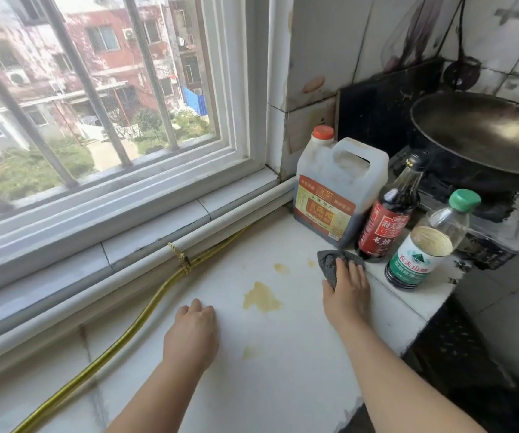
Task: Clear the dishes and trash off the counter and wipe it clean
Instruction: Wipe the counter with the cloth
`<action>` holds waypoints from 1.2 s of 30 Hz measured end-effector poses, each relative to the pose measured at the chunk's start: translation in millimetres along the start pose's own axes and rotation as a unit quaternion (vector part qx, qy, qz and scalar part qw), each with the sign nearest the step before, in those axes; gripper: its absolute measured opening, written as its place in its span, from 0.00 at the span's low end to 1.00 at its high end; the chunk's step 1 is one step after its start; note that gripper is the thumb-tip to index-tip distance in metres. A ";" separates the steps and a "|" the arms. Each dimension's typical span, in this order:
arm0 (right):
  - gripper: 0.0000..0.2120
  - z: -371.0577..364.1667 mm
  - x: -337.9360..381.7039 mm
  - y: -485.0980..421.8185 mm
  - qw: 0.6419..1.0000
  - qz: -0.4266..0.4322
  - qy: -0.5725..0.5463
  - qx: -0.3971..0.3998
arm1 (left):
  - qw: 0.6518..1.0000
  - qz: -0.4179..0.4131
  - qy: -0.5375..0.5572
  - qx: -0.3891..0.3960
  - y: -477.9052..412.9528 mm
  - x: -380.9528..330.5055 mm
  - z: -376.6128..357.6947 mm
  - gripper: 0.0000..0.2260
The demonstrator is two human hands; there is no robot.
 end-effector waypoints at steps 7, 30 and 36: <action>0.25 -33.0 57.4 -6.5 0.981 0.172 -0.024 0.090 | 0.999 -0.008 -0.027 0.015 4.0 -1.7 4.6 0.11; 0.28 -74.1 117.5 114.7 0.924 0.348 -0.118 0.103 | 0.991 0.051 0.113 -0.053 33.9 33.6 0.9 0.14; 0.23 -37.3 107.9 83.8 0.943 0.223 -0.237 0.064 | 0.980 0.114 0.133 -0.096 53.6 59.0 2.6 0.21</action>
Point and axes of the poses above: each hand's wrist, its own y-axis away from the middle knuckle, its own z-axis out of the back of the hand, x = y × z, the point moved 2 cm from there along -y, towards the middle knuckle, and after that the axes turned 6 degrees about z, right-handed, at the moved point
